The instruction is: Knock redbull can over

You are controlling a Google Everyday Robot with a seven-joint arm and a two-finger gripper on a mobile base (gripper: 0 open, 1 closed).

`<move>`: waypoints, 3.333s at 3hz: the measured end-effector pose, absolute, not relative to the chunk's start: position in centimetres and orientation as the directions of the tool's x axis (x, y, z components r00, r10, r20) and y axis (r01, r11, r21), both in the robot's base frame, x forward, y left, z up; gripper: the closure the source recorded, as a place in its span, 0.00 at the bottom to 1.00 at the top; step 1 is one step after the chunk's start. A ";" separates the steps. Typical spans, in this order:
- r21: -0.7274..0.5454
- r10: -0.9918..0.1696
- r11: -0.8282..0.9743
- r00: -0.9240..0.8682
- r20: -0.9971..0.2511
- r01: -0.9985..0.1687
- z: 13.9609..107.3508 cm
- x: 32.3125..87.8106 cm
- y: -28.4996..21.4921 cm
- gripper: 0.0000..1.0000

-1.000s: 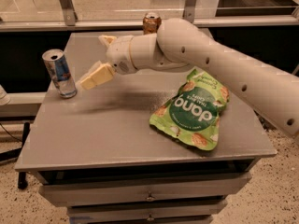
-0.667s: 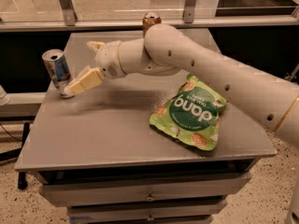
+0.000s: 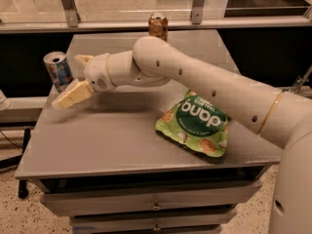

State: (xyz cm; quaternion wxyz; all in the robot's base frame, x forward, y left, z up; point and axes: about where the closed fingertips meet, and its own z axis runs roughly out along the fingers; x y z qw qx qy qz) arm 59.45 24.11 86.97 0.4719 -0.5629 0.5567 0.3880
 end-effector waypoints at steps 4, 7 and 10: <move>-0.141 -0.340 0.083 0.106 -0.934 -0.986 86.8 60.6 20.6 0.91; -0.305 -0.706 -0.018 0.228 -0.671 -0.952 90.4 63.9 9.6 1.00; -0.278 -0.896 -0.244 0.326 -0.303 -0.929 87.5 60.9 5.2 1.00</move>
Offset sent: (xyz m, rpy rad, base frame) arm -0.0035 -0.0011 -0.0160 -0.0019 0.0062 0.0054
